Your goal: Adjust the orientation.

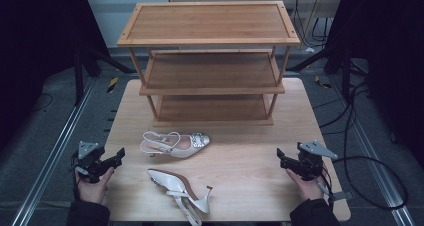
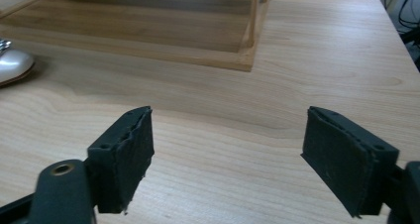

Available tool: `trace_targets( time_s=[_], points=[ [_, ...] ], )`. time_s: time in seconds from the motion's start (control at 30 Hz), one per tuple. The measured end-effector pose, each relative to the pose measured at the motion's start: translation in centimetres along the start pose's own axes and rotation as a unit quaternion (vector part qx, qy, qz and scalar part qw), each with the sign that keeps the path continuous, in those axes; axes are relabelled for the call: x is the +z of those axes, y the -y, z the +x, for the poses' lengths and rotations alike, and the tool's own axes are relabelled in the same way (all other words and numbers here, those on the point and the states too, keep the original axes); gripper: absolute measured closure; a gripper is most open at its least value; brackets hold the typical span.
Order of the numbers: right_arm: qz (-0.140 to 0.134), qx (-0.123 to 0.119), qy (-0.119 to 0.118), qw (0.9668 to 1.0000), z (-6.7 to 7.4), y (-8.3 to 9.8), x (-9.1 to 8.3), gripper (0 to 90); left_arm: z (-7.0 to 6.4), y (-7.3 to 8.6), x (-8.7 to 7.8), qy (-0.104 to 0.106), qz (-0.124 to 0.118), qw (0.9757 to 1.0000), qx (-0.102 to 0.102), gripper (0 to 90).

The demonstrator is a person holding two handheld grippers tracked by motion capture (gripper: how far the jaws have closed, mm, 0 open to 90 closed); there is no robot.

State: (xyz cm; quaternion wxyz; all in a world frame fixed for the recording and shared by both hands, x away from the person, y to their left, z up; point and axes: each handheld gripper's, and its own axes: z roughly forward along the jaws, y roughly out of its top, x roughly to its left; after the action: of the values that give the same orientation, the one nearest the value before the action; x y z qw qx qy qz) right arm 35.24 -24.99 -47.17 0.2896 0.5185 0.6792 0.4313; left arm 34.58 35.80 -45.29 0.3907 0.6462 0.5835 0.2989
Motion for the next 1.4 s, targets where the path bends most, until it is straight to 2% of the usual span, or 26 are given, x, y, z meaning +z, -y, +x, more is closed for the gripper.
trace_targets(
  time_s=[0.07,0.2,0.27,0.37,0.4,0.43,0.47,0.5,0.57,0.6,0.63,0.73,0.77,0.8,0.83,0.87,0.93,0.97,1.07,1.1,1.23,1.27,1.4],
  points=[
    [-0.005,-0.013,-0.009,0.9999,0.5,0.0,-0.2,24.6,-0.2,0.0,-0.4,0.000,-0.010,0.9999,0.002,26.0],
    [-0.007,-0.017,-0.024,0.9995,1.1,-0.2,-0.3,27.4,-0.4,0.1,-0.6,0.008,-0.020,0.9998,0.005,28.2],
    [-0.004,-0.031,-0.035,0.9989,2.1,-0.4,-0.3,30.9,-0.4,0.3,-0.6,0.015,-0.019,0.9997,0.005,30.0],
    [-0.008,-0.038,-0.054,0.9978,3.3,-1.0,-0.4,34.1,-0.5,0.5,0.0,0.027,-0.009,0.9995,0.010,31.0],
    [-0.008,-0.038,-0.054,0.9978,3.3,-1.0,-0.4,34.1,-0.5,0.5,0.0,0.027,-0.009,0.9995,0.010,30.9],
    [-0.012,-0.047,-0.069,0.9964,4.1,-1.7,-0.4,37.0,-0.5,0.6,0.2,0.029,-0.008,0.9995,0.011,30.9],
    [-0.012,-0.047,-0.069,0.9964,4.1,-1.7,-0.4,37.0,-0.6,0.6,0.3,0.031,-0.006,0.9994,0.011,30.9],
    [-0.012,-0.050,-0.085,0.9950,4.9,-2.3,-0.3,39.4,-0.7,0.7,0.4,0.029,-0.002,0.9994,0.017,30.9],
    [-0.011,-0.056,-0.099,0.9934,5.9,-2.8,-0.2,40.8,-0.8,0.7,0.4,0.029,-0.003,0.9994,0.017,30.9],
    [-0.011,-0.056,-0.099,0.9934,5.9,-2.8,-0.2,40.8,-0.8,0.7,0.4,0.028,-0.004,0.9994,0.017,30.9],
    [-0.011,-0.055,-0.117,0.9915,6.9,-3.3,-0.2,42.3,-0.7,0.6,0.4,0.028,-0.005,0.9994,0.017,30.9],
    [-0.020,-0.063,-0.137,0.9884,8.7,-4.1,-0.1,44.4,-0.7,0.6,0.4,0.026,-0.007,0.9995,0.017,30.8],
    [-0.020,-0.063,-0.137,0.9884,8.7,-4.1,-0.1,44.4,-0.7,0.6,0.4,0.025,-0.006,0.9995,0.016,30.8],
    [-0.020,-0.066,-0.155,0.9855,9.9,-4.6,-0.1,45.6,-0.7,0.7,0.5,0.024,-0.006,0.9996,0.016,31.0],
    [-0.022,-0.071,-0.163,0.9838,10.6,-4.9,0.0,46.3,-0.7,0.7,0.5,0.025,-0.005,0.9995,0.017,31.0],
    [-0.022,-0.071,-0.163,0.9838,10.6,-4.9,0.0,46.3,-0.7,0.7,0.5,0.026,-0.004,0.9995,0.018,31.0],
    [-0.022,-0.080,-0.178,0.9805,11.9,-5.2,0.0,47.5,-0.7,0.7,0.5,0.026,-0.003,0.9995,0.019,31.1],
    [-0.023,-0.088,-0.192,0.9772,13.0,-5.4,-0.1,48.8,-0.7,0.7,0.6,0.027,-0.001,0.9994,0.019,31.2],
    [-0.018,-0.095,-0.206,0.9737,14.2,-5.6,-0.2,51.1,-0.7,0.7,0.6,0.027,-0.001,0.9995,0.020,31.2],
    [-0.018,-0.095,-0.206,0.9737,14.2,-5.6,-0.2,51.1,-0.7,0.7,0.6,0.026,-0.002,0.9995,0.019,31.2],
    [-0.017,-0.097,-0.224,0.9696,15.7,-5.6,-0.4,56.1,-0.6,0.7,0.5,0.025,-0.003,0.9995,0.018,31.2],
    [-0.017,-0.097,-0.224,0.9696,15.7,-5.6,-0.4,56.1,-0.6,0.7,0.5,0.024,-0.002,0.9995,0.018,31.2],
    [-0.002,-0.106,-0.244,0.9638,17.6,-5.0,-0.5,59.7,-0.7,0.7,0.4,0.023,-0.004,0.9996,0.017,31.4]
  ],
)
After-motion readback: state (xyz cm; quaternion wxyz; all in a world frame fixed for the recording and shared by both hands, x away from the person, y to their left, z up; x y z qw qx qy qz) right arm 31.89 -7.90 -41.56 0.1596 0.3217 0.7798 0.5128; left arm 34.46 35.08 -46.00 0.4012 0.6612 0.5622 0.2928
